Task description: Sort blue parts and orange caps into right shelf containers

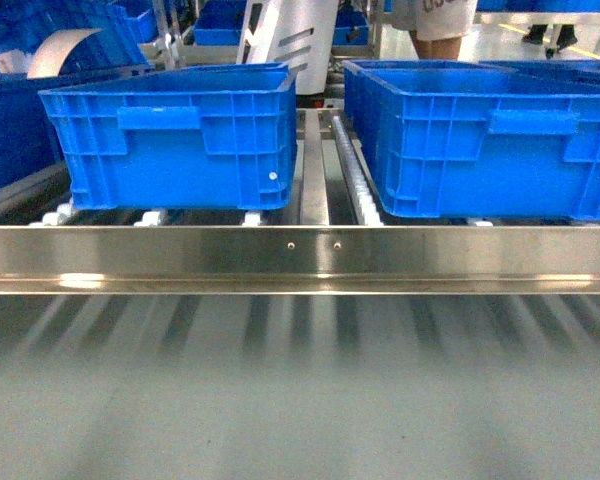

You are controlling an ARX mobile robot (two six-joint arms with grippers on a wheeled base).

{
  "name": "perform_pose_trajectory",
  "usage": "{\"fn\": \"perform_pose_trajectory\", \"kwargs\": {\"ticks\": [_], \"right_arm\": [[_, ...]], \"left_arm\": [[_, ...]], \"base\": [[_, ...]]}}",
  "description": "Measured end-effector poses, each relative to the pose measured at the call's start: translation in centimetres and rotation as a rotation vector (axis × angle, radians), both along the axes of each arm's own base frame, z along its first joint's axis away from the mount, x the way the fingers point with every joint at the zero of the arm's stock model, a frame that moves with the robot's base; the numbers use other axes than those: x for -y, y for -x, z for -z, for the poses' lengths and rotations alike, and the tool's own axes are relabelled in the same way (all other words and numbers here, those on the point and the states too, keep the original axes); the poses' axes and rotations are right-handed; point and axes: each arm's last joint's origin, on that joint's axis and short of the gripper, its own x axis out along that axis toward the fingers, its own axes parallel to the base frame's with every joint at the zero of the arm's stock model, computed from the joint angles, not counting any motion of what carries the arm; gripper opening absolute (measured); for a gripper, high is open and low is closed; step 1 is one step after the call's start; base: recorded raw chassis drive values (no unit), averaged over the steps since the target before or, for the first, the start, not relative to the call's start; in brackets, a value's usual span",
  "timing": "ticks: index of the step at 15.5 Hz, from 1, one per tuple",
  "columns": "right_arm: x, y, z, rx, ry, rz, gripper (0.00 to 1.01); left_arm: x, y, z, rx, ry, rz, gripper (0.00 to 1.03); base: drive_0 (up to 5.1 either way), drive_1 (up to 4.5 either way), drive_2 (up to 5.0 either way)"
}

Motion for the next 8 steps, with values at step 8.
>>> {"fn": "perform_pose_trajectory", "kwargs": {"ticks": [8], "right_arm": [[0.00,0.00,0.01,-0.001,0.000,0.000,0.40]], "left_arm": [[0.00,0.00,-0.03,0.003,0.000,0.000,0.42]], "base": [[0.0,0.00,0.0]]}}
